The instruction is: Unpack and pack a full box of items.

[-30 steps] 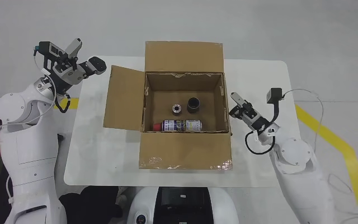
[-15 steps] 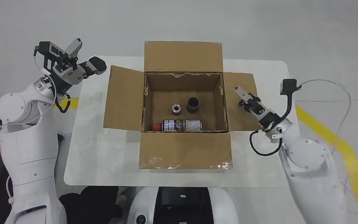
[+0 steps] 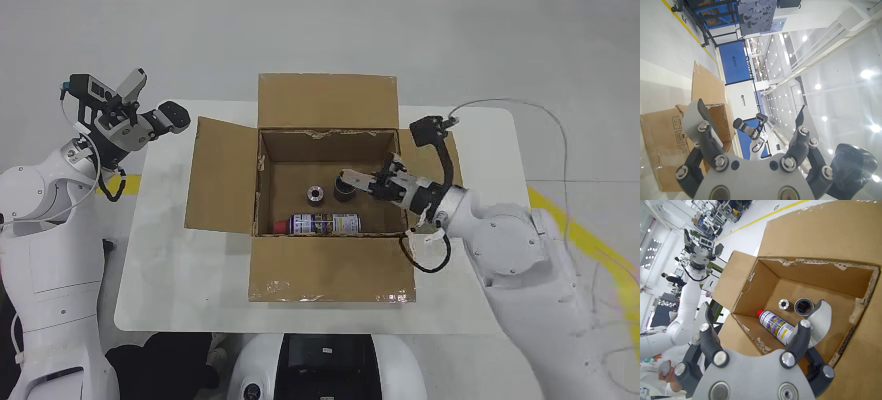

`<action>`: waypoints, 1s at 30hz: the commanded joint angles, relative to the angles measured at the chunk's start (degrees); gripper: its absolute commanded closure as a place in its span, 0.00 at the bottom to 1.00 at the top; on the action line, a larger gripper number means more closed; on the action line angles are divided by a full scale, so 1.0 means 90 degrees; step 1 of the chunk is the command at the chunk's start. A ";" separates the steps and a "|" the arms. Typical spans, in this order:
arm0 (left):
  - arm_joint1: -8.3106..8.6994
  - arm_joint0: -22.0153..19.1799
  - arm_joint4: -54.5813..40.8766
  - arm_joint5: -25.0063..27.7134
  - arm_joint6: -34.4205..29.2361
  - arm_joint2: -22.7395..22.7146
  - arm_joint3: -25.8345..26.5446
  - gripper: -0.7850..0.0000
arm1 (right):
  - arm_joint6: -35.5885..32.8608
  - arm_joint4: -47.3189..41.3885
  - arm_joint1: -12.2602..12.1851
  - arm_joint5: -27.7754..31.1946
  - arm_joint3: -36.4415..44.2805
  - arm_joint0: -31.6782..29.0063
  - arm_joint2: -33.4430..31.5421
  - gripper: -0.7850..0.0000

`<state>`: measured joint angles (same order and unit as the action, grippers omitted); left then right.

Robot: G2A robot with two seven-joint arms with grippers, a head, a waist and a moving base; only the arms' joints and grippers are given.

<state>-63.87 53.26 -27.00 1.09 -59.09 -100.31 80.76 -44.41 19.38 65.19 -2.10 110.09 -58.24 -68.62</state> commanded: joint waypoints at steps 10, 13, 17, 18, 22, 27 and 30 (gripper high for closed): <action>0.0000 0.0000 0.0000 0.0000 0.0000 0.0000 0.0000 0.00 | -0.0339 0.0960 0.0051 -0.0255 -0.0244 0.0465 0.0655 0.00; 0.0000 0.0000 0.0000 0.0000 0.0000 0.0000 0.0000 0.00 | -0.0339 0.0960 0.0051 -0.0255 -0.0244 0.0465 0.0655 0.00; 0.0000 0.0000 0.0000 0.0000 0.0000 0.0000 0.0000 0.00 | -0.0339 0.0960 0.0051 -0.0255 -0.0244 0.0465 0.0655 0.00; 0.0000 0.0000 0.0000 0.0000 0.0000 0.0000 0.0000 0.00 | -0.0339 0.0960 0.0051 -0.0255 -0.0244 0.0465 0.0655 0.00; 0.0000 0.0000 0.0000 0.0000 0.0000 0.0000 0.0000 0.00 | -0.0339 0.0960 0.0051 -0.0255 -0.0244 0.0465 0.0655 0.00; 0.0000 0.0000 0.0000 0.0000 0.0000 0.0000 0.0000 0.00 | -0.0577 0.1316 0.0042 -0.0240 -0.0349 0.0541 0.0764 0.00; 0.0000 0.0000 0.0000 0.0000 0.0000 0.0000 0.0000 0.00 | -0.1010 0.1809 0.0074 -0.0079 -0.0598 0.0975 0.1092 0.00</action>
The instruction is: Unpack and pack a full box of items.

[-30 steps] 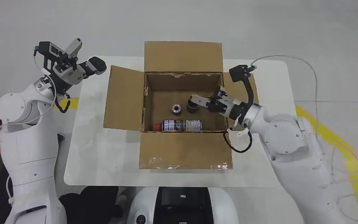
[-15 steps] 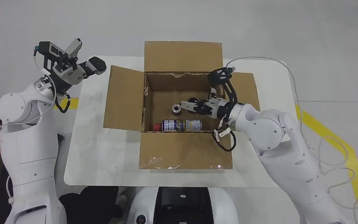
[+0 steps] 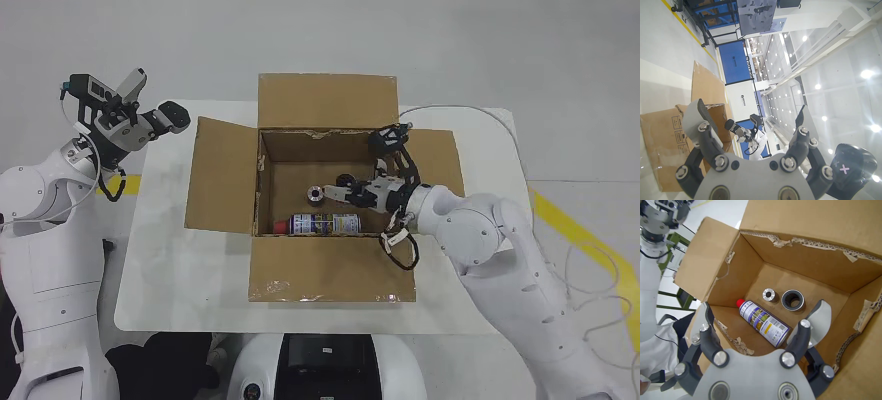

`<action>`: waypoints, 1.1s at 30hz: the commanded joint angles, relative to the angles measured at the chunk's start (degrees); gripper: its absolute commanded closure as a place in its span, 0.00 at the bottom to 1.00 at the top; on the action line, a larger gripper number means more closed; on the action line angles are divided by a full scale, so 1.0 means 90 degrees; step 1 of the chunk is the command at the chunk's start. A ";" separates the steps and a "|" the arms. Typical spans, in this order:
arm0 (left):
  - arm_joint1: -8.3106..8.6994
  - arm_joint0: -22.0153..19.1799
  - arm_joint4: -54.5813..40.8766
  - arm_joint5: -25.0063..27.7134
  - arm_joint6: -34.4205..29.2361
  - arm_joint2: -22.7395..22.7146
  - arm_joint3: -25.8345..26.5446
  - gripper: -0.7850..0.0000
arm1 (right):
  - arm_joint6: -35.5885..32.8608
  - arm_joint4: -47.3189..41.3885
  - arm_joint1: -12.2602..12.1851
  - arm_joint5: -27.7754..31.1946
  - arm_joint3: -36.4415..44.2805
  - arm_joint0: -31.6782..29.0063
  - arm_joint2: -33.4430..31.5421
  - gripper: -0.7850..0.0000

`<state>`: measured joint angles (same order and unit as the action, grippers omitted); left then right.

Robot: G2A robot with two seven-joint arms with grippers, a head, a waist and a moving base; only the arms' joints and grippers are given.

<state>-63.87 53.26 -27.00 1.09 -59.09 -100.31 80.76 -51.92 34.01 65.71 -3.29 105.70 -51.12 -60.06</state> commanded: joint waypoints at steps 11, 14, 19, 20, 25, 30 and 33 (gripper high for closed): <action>0.0000 0.0000 0.0000 0.0000 0.0000 0.0000 0.0000 0.00 | -0.0551 0.0339 0.0345 0.0884 -0.1600 0.1643 0.1233 0.00; 0.0000 0.0000 0.0000 0.0000 0.0000 0.0000 0.0000 0.00 | -0.0625 0.0340 0.0413 0.0990 -0.1801 0.1829 0.1409 0.00; 0.0000 0.0000 0.0000 0.0000 0.0000 0.0000 0.0000 0.00 | -0.0904 0.0365 0.0487 0.0938 -0.2116 0.1987 0.1596 0.00; 0.0000 0.0000 0.0000 0.0000 0.0000 0.0000 0.0000 0.00 | -0.0970 0.0403 0.0496 0.0932 -0.2169 0.2013 0.1627 0.00; 0.0000 0.0000 0.0000 0.0000 0.0000 0.0000 0.0000 0.00 | -0.1162 0.0554 0.0543 0.1041 -0.2412 0.2104 0.1778 0.00; 0.0000 0.0000 0.0000 0.0000 0.0000 0.0000 0.0000 0.00 | -0.1278 0.0801 0.0621 0.0806 -0.2628 0.2259 0.1933 0.00; 0.0000 0.0000 0.0000 0.0000 0.0000 0.0000 0.0000 0.00 | -0.1351 0.0966 0.0664 0.0690 -0.2734 0.2352 0.2013 0.08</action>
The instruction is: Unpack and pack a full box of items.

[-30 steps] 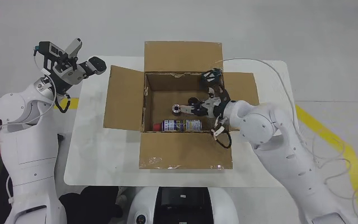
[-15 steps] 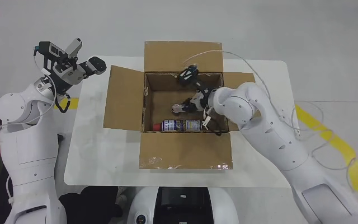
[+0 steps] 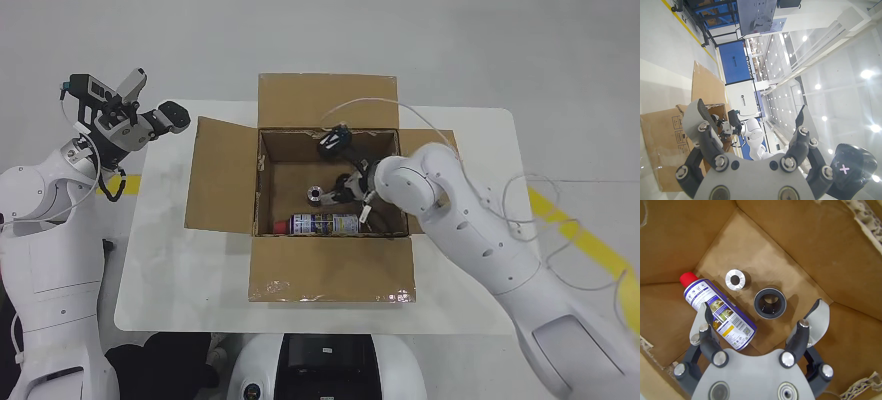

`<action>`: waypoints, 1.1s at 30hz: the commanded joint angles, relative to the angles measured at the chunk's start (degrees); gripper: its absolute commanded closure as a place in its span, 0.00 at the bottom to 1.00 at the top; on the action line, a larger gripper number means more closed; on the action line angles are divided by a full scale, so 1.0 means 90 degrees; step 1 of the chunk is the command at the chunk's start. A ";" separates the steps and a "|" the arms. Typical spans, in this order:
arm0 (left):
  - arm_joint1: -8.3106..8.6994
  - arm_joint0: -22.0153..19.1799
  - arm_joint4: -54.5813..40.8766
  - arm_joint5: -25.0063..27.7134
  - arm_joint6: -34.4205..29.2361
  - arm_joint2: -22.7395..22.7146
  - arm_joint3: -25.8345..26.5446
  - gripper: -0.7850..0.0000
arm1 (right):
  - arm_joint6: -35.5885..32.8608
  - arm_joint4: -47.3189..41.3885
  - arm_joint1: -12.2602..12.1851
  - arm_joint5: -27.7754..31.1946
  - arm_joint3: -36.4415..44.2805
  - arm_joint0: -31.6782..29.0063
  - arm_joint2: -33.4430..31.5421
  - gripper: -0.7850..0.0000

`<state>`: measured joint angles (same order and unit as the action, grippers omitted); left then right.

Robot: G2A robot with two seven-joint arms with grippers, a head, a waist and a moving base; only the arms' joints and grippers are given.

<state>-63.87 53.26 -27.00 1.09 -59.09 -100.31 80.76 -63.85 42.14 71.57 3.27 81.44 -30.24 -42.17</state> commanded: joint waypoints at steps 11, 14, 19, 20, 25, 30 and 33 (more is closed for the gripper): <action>0.0000 0.0000 0.0000 0.0000 0.0000 0.0000 0.0000 0.00 | -0.0012 0.0021 0.0167 0.0063 -0.0657 0.0182 0.0165 0.21; 0.0000 0.0000 0.0000 0.0000 0.0000 0.0000 0.0000 0.00 | 0.0019 -0.0033 0.0205 0.0104 -0.0825 0.0212 0.0175 0.14; 0.0000 0.0000 0.0000 0.0000 0.0000 0.0000 0.0000 0.00 | 0.0031 -0.0022 0.0261 0.0095 -0.0980 0.0246 0.0211 0.15; 0.0000 0.0000 0.0000 0.0000 0.0000 0.0000 0.0000 0.00 | 0.0030 -0.0024 0.0274 0.0089 -0.1001 0.0249 0.0221 0.16; 0.0000 0.0000 0.0000 0.0000 0.0000 0.0000 0.0000 0.00 | -0.0002 0.0023 0.0331 0.0050 -0.1124 0.0288 0.0266 0.24; 0.0000 0.0000 0.0000 0.0000 0.0000 0.0000 0.0000 0.00 | -0.0050 0.0141 0.0364 -0.0012 -0.1142 0.0306 0.0273 0.36; 0.0000 0.0000 0.0000 0.0000 0.0000 0.0000 0.0000 0.00 | -0.0057 0.0167 0.0372 0.0073 -0.1159 0.0284 0.0260 0.38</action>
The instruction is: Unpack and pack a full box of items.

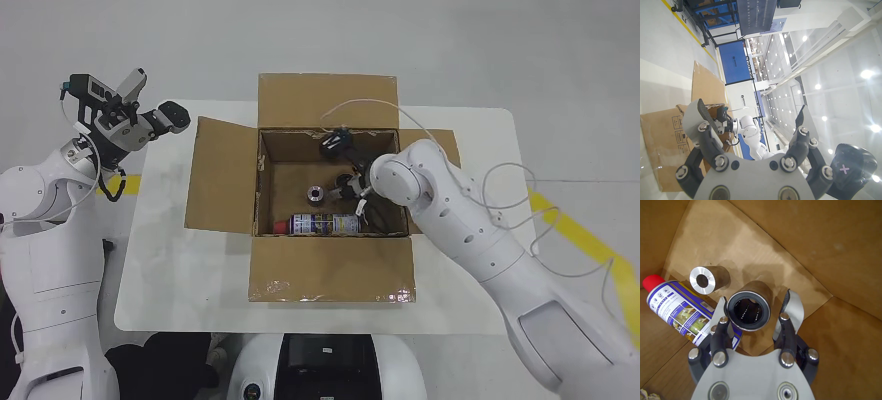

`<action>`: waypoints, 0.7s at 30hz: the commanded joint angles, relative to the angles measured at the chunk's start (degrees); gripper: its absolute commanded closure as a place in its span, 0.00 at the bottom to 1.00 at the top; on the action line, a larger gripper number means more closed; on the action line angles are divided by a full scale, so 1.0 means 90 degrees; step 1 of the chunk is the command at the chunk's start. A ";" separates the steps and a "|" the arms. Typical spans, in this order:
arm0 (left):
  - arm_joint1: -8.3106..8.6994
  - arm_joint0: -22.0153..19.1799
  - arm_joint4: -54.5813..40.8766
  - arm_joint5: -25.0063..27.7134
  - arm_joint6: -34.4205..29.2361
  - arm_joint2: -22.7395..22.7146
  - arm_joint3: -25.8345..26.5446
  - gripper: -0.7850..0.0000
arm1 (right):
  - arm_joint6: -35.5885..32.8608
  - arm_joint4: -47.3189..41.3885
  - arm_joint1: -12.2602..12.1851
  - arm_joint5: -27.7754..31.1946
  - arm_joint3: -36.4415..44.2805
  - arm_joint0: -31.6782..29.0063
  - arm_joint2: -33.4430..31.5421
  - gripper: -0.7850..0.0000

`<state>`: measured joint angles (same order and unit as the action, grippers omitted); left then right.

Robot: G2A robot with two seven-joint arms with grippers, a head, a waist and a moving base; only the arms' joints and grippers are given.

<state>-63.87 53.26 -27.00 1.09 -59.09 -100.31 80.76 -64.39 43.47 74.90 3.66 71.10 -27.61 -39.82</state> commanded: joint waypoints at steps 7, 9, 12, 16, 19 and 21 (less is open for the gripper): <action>0.0000 0.0000 0.0000 0.0000 0.0000 0.0000 0.0000 0.00 | 0.0052 0.0034 0.0050 0.0135 -0.0073 -0.0034 -0.0002 0.40; 0.0000 0.0000 0.0000 0.0000 0.0000 0.0000 0.0000 0.00 | 0.0065 0.0028 0.0063 0.0151 -0.0090 -0.0035 -0.0012 0.45; 0.0000 0.0000 0.0000 0.0000 0.0000 0.0000 0.0000 0.00 | 0.0102 0.0017 0.0079 0.0175 -0.0111 -0.0042 -0.0037 0.59; 0.0000 0.0000 0.0000 0.0000 0.0000 0.0000 0.0000 0.00 | 0.0107 0.0042 0.0094 0.0206 -0.0120 -0.0048 -0.0069 1.00; 0.0000 0.0000 0.0000 0.0000 0.0000 0.0000 0.0000 0.00 | 0.0139 0.0097 0.0089 0.0190 -0.0049 -0.0066 -0.0129 1.00; 0.0000 0.0000 0.0000 0.0000 0.0000 0.0000 0.0000 0.00 | 0.0142 0.0158 0.0073 0.0200 0.0069 -0.0092 -0.0187 1.00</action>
<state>-63.87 53.26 -27.00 1.09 -59.09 -100.31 80.76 -63.11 44.58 75.65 5.37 71.11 -28.31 -41.21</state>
